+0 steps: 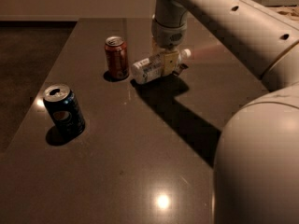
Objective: Move blue plastic bottle near coke can
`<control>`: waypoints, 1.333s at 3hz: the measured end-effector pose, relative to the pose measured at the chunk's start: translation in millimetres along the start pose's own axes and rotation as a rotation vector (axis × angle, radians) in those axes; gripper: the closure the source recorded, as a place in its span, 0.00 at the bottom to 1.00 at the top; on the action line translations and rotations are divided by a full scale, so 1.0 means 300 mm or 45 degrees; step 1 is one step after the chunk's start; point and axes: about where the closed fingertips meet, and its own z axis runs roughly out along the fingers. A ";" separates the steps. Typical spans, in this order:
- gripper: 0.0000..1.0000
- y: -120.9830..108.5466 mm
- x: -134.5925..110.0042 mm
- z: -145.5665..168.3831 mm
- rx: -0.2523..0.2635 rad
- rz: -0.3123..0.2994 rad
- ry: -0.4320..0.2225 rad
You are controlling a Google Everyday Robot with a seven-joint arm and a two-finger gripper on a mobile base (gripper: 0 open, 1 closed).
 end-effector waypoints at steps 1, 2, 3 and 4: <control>1.00 -0.029 -0.035 0.019 -0.021 -0.012 -0.003; 0.84 -0.040 -0.055 0.037 -0.042 -0.007 0.003; 0.59 -0.031 -0.052 0.051 -0.045 0.018 0.007; 0.37 -0.039 -0.055 0.058 -0.037 0.016 0.004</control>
Offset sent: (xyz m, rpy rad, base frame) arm 0.0040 0.0250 -0.0087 -0.0377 0.0637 -0.0033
